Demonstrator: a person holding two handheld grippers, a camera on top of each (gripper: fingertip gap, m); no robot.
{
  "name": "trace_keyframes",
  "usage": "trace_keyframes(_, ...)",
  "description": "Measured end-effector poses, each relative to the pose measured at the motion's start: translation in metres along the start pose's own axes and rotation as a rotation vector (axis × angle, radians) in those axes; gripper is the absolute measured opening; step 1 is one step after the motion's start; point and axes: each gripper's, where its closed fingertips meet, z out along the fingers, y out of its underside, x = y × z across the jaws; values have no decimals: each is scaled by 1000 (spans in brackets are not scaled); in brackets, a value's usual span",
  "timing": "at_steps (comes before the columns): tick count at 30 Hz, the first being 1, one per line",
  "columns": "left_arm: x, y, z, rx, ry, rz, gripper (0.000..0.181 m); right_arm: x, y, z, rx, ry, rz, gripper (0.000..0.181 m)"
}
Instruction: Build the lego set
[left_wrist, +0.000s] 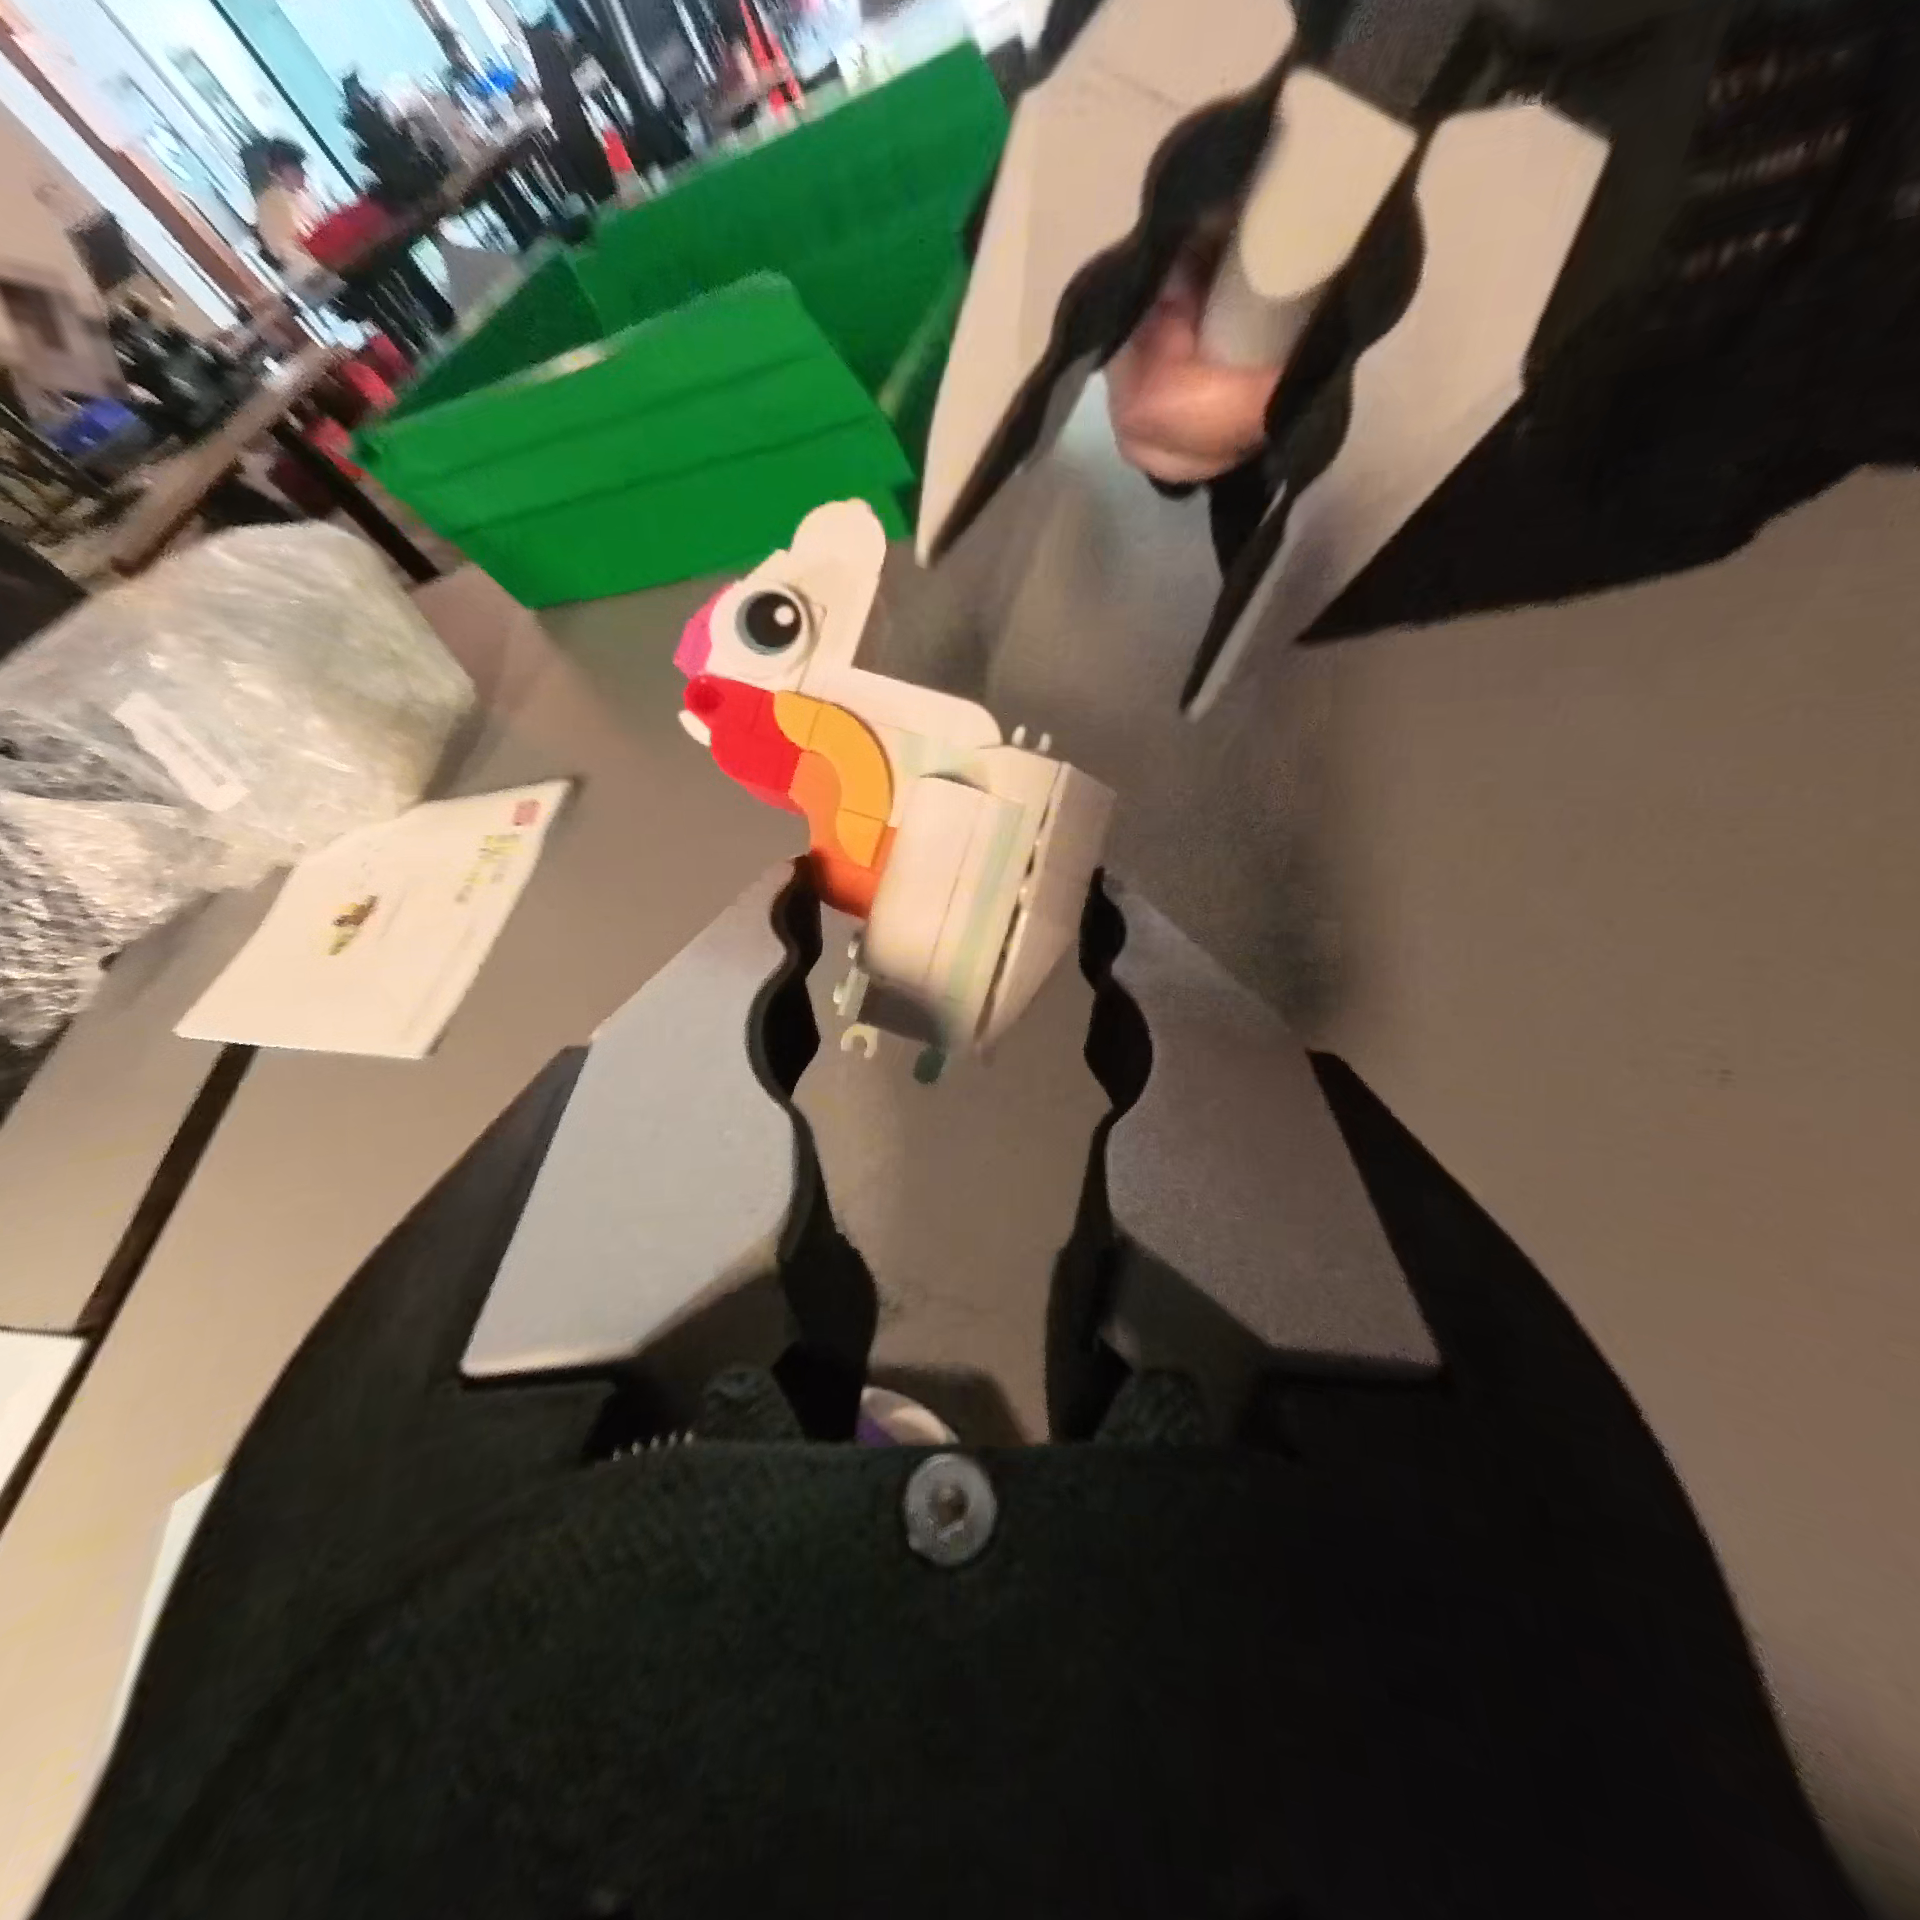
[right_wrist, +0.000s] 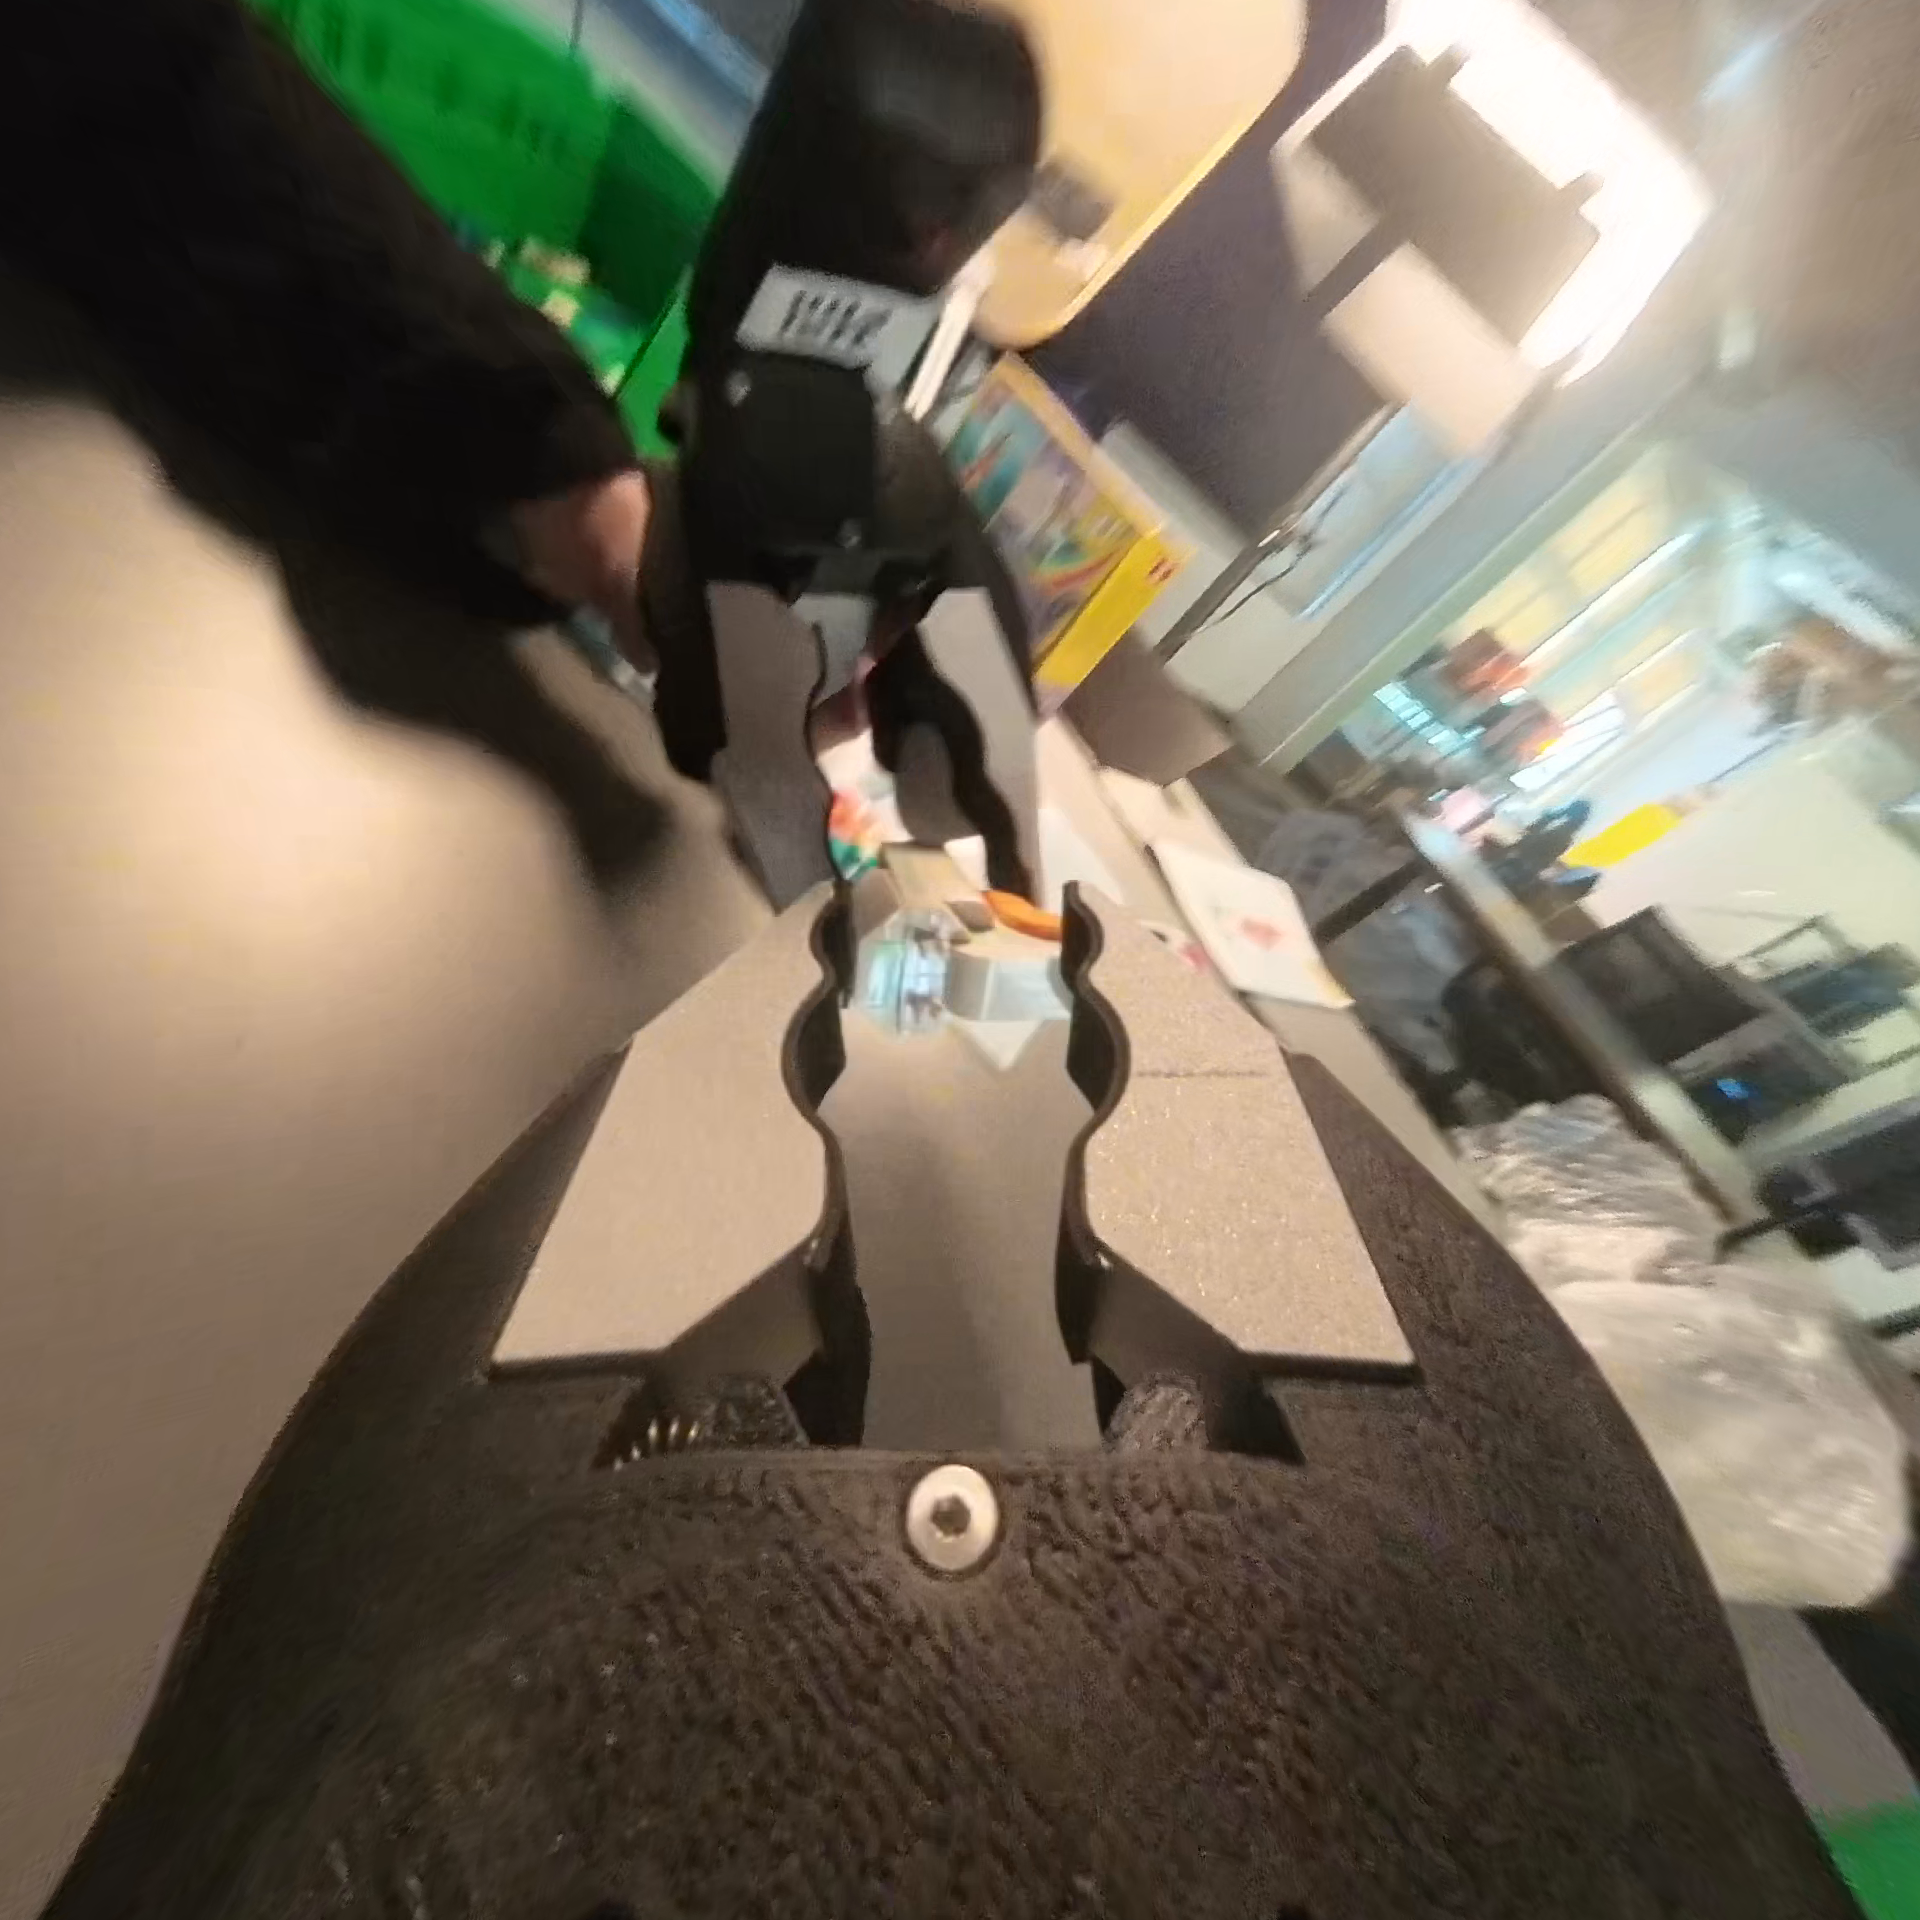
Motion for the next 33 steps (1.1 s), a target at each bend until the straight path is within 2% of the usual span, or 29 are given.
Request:
trace_keyframes(3,-4,-32,-20,214,75,-101,50,19,-24,-10,146,97,70,42)
trace_keyframes(6,7,-67,-43,444,226,-183,50,19,-37,-8,232,68,204,47)
trace_keyframes(9,13,-83,-53,547,285,-215,50,9,-52,-5,308,22,264,47)
trace_keyframes(12,15,-93,-60,618,320,-257,50,6,-67,-5,377,28,296,35)
trace_keyframes(15,14,-95,-64,651,330,-276,50,4,-72,-4,393,50,269,27)
trace_keyframes(18,15,-98,-66,676,347,-284,50,1,-75,-5,408,33,273,26)
trace_keyframes(24,17,-100,-69,726,353,-270,50,-7,-79,-2,435,-17,315,40)
trace_keyframes(27,18,-101,-71,733,358,-271,50,-5,-79,-3,444,2,312,36)
trace_keyframes(30,19,-100,-70,723,361,-264,50,-3,-79,-2,459,-18,393,44)
trace_keyframes(33,18,-97,-68,715,359,-260,50,-1,-77,-1,471,-43,460,41)
